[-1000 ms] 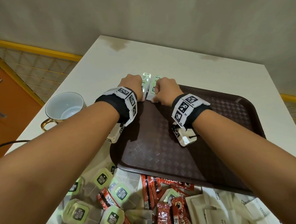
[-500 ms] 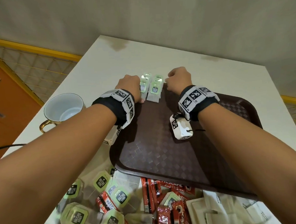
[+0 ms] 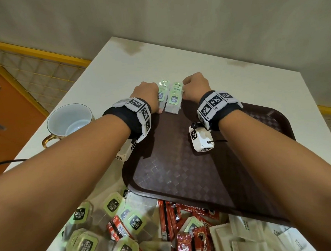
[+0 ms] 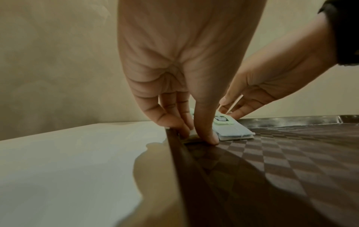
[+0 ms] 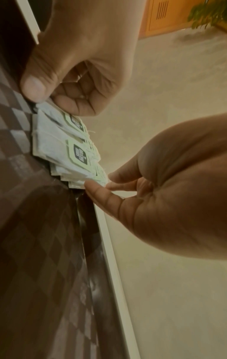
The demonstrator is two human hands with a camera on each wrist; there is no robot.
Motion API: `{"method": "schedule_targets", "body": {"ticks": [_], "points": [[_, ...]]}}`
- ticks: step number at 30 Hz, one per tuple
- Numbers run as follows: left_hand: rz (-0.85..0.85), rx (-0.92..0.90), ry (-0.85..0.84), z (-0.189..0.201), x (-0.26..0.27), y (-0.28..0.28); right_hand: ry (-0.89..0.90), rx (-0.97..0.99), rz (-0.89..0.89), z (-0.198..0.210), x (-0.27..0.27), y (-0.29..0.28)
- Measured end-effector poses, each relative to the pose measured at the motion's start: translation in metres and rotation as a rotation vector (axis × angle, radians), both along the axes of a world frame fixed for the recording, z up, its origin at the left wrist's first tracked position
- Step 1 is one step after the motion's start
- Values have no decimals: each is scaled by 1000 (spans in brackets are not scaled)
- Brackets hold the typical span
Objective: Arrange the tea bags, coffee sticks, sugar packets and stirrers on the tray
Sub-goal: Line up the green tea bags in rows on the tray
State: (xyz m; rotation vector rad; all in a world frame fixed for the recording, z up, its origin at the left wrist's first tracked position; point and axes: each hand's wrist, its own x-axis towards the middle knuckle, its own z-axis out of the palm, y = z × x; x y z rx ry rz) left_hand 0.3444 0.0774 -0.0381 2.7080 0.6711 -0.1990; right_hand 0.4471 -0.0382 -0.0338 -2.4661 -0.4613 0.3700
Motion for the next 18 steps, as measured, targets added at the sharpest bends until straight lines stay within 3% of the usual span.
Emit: {"method": "schedule_targets", "body": {"ticks": [5,10,13,18], "points": [[-44,13,-5,10,-9,-4,-29,4,18,5,-4,-14],[-137,-49,-97,54,-47,-20,-52,133,153,35,-43,-48],[-251,-77,-110,86,-94,-36,59,105,382,61,-106,-72],[-366,-135,-34,103,-199,-62,91,-200,839,64,-199,-96]]}}
